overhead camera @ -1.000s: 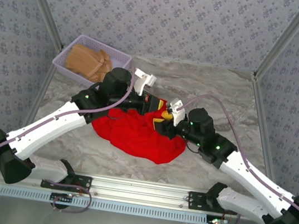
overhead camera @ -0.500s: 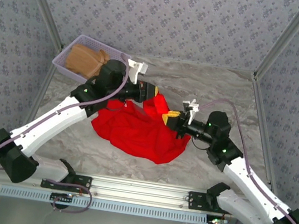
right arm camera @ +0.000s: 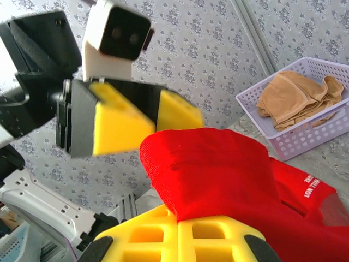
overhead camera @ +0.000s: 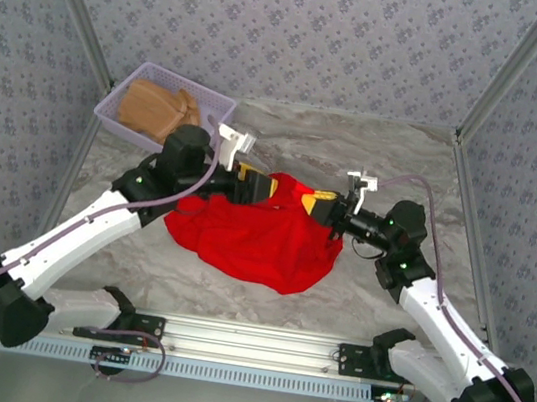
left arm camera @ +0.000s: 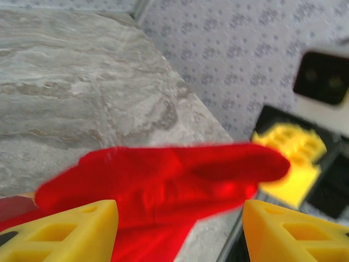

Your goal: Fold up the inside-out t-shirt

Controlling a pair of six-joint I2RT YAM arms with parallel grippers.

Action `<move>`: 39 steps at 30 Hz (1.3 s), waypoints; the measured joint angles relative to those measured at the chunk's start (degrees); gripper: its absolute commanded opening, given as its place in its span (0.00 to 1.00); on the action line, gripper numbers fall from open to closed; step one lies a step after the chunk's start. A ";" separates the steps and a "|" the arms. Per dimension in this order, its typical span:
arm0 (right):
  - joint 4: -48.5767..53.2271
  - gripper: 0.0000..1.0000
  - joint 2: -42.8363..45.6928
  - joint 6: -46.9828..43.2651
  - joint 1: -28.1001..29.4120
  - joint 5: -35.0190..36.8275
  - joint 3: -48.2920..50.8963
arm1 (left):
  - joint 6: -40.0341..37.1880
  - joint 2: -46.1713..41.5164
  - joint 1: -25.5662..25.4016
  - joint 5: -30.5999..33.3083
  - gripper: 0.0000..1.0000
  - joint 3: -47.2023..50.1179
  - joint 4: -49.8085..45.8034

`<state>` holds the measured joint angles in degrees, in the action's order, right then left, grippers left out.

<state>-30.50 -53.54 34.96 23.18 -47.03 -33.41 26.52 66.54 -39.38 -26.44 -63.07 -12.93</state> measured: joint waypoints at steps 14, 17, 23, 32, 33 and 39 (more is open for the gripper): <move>7.74 0.00 0.15 -1.16 -2.69 -8.44 -4.13 | -22.38 7.98 -1.53 -10.80 0.63 -2.19 -0.98; 9.81 0.00 0.55 -2.43 -2.82 -9.09 -4.87 | -27.15 8.04 -1.53 -9.33 0.64 -2.45 -3.10; 12.41 0.00 0.55 -3.52 -3.19 -9.84 -5.42 | -35.50 9.44 -1.44 -6.71 0.63 -6.25 -7.93; 13.68 0.00 0.68 -4.37 -3.93 -10.03 -5.90 | -41.92 13.55 -0.48 -4.96 0.55 -8.74 -13.86; 13.70 0.00 0.68 -4.37 -3.96 -10.05 -5.90 | -42.32 14.05 -0.48 -4.55 0.53 -8.85 -14.34; 13.79 0.00 0.74 -4.37 -3.98 -10.05 -5.97 | -43.47 17.00 -0.48 -3.04 0.32 -10.34 -15.61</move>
<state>-16.71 -52.80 30.59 19.20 -57.08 -39.38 -16.95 83.55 -39.86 -29.47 -73.41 -28.53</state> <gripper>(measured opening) 0.062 0.380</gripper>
